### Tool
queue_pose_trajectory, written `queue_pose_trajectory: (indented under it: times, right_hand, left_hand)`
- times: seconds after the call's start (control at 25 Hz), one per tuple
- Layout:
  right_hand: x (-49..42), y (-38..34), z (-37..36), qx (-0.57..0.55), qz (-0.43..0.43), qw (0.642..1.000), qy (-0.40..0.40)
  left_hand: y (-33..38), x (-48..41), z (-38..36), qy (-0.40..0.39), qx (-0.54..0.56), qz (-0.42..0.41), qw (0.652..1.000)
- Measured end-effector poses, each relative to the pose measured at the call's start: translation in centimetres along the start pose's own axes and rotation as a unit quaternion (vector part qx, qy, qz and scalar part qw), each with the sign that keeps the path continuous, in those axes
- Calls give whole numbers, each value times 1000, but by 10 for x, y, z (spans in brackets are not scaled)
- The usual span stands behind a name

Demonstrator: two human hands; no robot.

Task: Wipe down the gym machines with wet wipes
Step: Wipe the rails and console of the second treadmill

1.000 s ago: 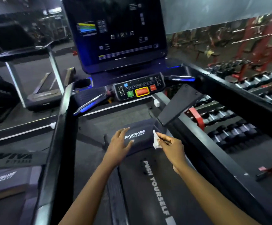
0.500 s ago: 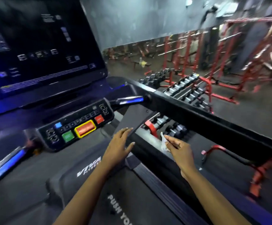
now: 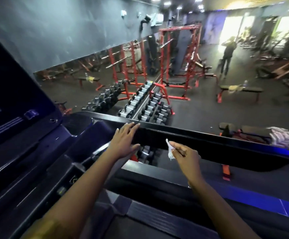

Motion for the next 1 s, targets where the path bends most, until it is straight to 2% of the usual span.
queue_pose_trajectory:
  times: [0.12, 0.24, 0.36, 0.44, 0.6, 0.72, 0.88, 1.0]
  right_hand:
    - [-42, -15, -25, 49, 58, 997, 29]
    - [-85, -17, -77, 110, 141, 984, 20]
    - [-106, -6, -128, 236, 247, 940, -15]
    - [-108, -1, -144, 277, 271, 922, -1]
    - [-107, 7, -147, 303, 250, 920, 1]
    - [-105, 14, -116, 315, 220, 923, 15]
    - [-106, 16, -64, 388, 164, 902, 92]
    - [-105, -6, -98, 337, 204, 917, 69]
  left_hand:
    - [-16, -33, -9, -23, -19, 5, 1000]
    - [-35, -54, -19, -31, -56, 0, 998]
    - [-54, -63, -32, -41, -53, -28, 997]
    - [-60, -62, -38, -19, -17, -47, 999]
    - [-60, -61, -43, 20, -5, -65, 998]
    - [-60, -61, -43, 44, 7, -70, 997]
    - [-63, -62, -46, 45, 15, -77, 996]
    - [-64, -63, -47, 45, 8, -82, 996]
Point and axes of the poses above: each hand's wrist, its own x-axis away from the middle knuckle, its own z-axis out of the back of the hand, y = z × x, the point moved 2 cm from there along -x, towards the middle knuckle, and after that the axes turned 4 degrees about z, right-handed, at the moved point
